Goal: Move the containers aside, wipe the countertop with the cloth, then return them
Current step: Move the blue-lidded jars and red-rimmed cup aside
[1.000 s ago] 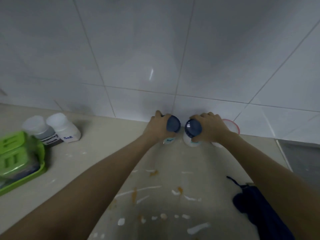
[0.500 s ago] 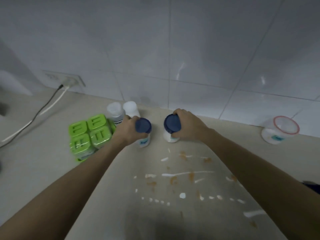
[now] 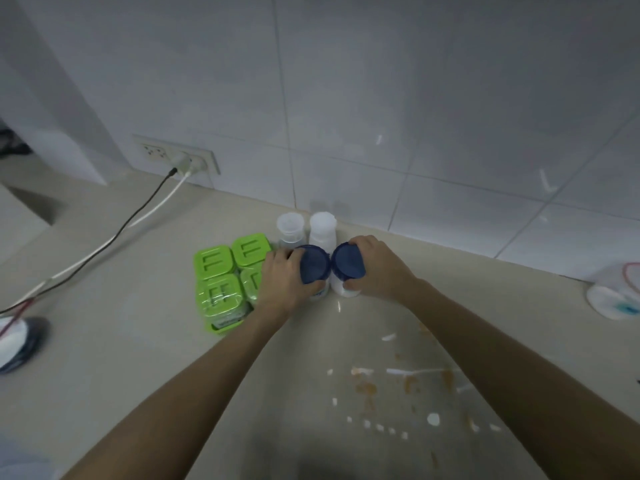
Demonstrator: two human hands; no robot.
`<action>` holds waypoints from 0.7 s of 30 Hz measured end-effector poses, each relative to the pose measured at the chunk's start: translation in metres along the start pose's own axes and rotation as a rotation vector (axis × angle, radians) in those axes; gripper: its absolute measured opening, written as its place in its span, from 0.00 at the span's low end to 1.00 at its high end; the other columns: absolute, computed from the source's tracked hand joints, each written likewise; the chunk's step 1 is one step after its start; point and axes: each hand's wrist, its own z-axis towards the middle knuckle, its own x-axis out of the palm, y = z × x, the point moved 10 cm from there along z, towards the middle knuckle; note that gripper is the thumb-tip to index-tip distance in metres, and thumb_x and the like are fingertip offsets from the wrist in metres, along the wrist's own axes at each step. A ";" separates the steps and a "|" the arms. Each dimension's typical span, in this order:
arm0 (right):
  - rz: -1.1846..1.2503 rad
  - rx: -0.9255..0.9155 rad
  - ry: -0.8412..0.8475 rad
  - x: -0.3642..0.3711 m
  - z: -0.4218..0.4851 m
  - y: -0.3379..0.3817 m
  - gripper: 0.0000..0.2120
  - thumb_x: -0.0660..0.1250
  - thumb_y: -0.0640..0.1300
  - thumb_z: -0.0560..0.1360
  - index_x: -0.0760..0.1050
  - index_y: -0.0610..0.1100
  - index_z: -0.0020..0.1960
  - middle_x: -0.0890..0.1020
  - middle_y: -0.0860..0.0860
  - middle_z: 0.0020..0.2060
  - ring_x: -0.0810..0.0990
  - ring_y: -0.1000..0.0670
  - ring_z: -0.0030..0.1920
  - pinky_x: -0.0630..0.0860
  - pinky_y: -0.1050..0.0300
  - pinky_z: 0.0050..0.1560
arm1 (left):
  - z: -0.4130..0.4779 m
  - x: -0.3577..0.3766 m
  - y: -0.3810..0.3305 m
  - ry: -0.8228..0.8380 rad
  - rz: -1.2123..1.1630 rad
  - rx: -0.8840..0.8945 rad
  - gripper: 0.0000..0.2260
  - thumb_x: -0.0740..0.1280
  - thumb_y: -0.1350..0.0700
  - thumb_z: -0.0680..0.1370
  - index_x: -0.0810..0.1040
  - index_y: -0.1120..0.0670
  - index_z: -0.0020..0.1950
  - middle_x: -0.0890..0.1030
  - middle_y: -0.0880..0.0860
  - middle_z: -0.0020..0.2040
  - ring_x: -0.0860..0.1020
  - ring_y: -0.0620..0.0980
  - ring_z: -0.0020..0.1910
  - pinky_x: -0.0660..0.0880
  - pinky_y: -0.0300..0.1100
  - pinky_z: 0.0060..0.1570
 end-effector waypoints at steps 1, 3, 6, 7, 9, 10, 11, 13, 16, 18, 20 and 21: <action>-0.005 0.004 -0.012 0.001 0.002 -0.001 0.36 0.75 0.54 0.61 0.66 0.46 0.64 0.71 0.47 0.61 0.72 0.44 0.59 0.75 0.46 0.56 | 0.000 0.001 0.001 -0.007 -0.007 -0.010 0.29 0.74 0.43 0.64 0.76 0.54 0.61 0.78 0.58 0.55 0.73 0.61 0.52 0.67 0.49 0.54; 0.000 0.008 -0.036 0.003 0.004 -0.002 0.36 0.75 0.54 0.63 0.66 0.45 0.66 0.70 0.47 0.63 0.71 0.44 0.60 0.74 0.46 0.58 | 0.002 0.004 0.003 -0.014 -0.007 -0.019 0.29 0.73 0.43 0.64 0.76 0.54 0.62 0.77 0.58 0.56 0.72 0.60 0.53 0.67 0.49 0.54; 0.014 0.005 -0.051 0.002 0.003 -0.005 0.36 0.75 0.54 0.64 0.66 0.44 0.67 0.69 0.46 0.64 0.70 0.44 0.61 0.72 0.49 0.59 | 0.006 0.009 0.001 -0.020 0.041 -0.008 0.30 0.72 0.40 0.64 0.76 0.54 0.60 0.77 0.58 0.55 0.72 0.61 0.52 0.68 0.50 0.52; 0.020 -0.005 -0.051 0.002 0.002 -0.005 0.36 0.75 0.55 0.65 0.66 0.44 0.67 0.68 0.46 0.65 0.70 0.43 0.62 0.72 0.49 0.60 | 0.005 0.010 0.001 -0.027 0.060 -0.008 0.29 0.70 0.39 0.63 0.77 0.54 0.59 0.77 0.59 0.54 0.73 0.61 0.52 0.69 0.50 0.52; 0.037 -0.021 -0.057 0.000 -0.004 -0.006 0.37 0.73 0.57 0.67 0.64 0.45 0.70 0.65 0.45 0.70 0.67 0.42 0.68 0.69 0.50 0.64 | 0.002 0.007 -0.002 -0.075 0.110 0.019 0.28 0.67 0.38 0.63 0.78 0.54 0.56 0.78 0.58 0.54 0.75 0.62 0.52 0.70 0.52 0.52; 0.046 -0.020 -0.066 -0.003 -0.008 -0.008 0.38 0.72 0.57 0.68 0.62 0.46 0.72 0.61 0.44 0.73 0.64 0.42 0.70 0.66 0.50 0.67 | 0.000 0.003 -0.005 -0.115 0.135 0.040 0.27 0.66 0.37 0.63 0.79 0.54 0.54 0.78 0.58 0.55 0.75 0.61 0.52 0.70 0.52 0.53; 0.058 -0.006 -0.077 -0.005 -0.012 -0.012 0.38 0.71 0.57 0.69 0.61 0.46 0.73 0.59 0.43 0.74 0.62 0.43 0.72 0.64 0.50 0.69 | -0.004 -0.003 -0.009 -0.160 0.152 0.060 0.26 0.65 0.38 0.64 0.79 0.54 0.53 0.77 0.57 0.56 0.75 0.60 0.53 0.69 0.52 0.54; 0.062 0.029 -0.108 -0.015 -0.024 -0.025 0.36 0.68 0.57 0.72 0.59 0.46 0.74 0.57 0.44 0.76 0.59 0.44 0.74 0.61 0.49 0.72 | -0.015 -0.011 -0.024 -0.247 0.162 0.126 0.19 0.66 0.43 0.68 0.77 0.54 0.52 0.77 0.56 0.57 0.74 0.59 0.54 0.67 0.51 0.55; 0.023 0.081 -0.165 -0.032 -0.054 -0.055 0.33 0.62 0.57 0.76 0.57 0.42 0.74 0.59 0.44 0.75 0.59 0.44 0.74 0.59 0.50 0.73 | -0.038 -0.007 -0.068 -0.317 0.165 0.345 0.11 0.67 0.51 0.71 0.76 0.55 0.51 0.78 0.56 0.56 0.74 0.57 0.54 0.65 0.49 0.55; 0.019 0.138 -0.196 -0.042 -0.082 -0.081 0.33 0.60 0.58 0.77 0.56 0.41 0.74 0.60 0.43 0.75 0.59 0.44 0.74 0.59 0.50 0.74 | -0.054 0.013 -0.106 -0.275 0.152 0.502 0.10 0.66 0.54 0.72 0.77 0.56 0.50 0.78 0.56 0.57 0.74 0.57 0.55 0.65 0.48 0.57; 0.030 0.182 -0.203 -0.047 -0.108 -0.105 0.33 0.60 0.58 0.77 0.57 0.41 0.74 0.60 0.43 0.74 0.59 0.45 0.74 0.58 0.50 0.74 | -0.066 0.038 -0.139 -0.199 0.141 0.579 0.09 0.65 0.56 0.72 0.76 0.57 0.50 0.78 0.57 0.56 0.74 0.58 0.54 0.64 0.49 0.61; 0.035 0.206 -0.208 -0.049 -0.123 -0.118 0.33 0.60 0.58 0.77 0.57 0.41 0.74 0.60 0.43 0.74 0.59 0.45 0.74 0.58 0.50 0.74 | -0.071 0.051 -0.156 -0.150 0.124 0.600 0.10 0.64 0.56 0.72 0.76 0.58 0.51 0.77 0.58 0.57 0.74 0.58 0.55 0.64 0.50 0.63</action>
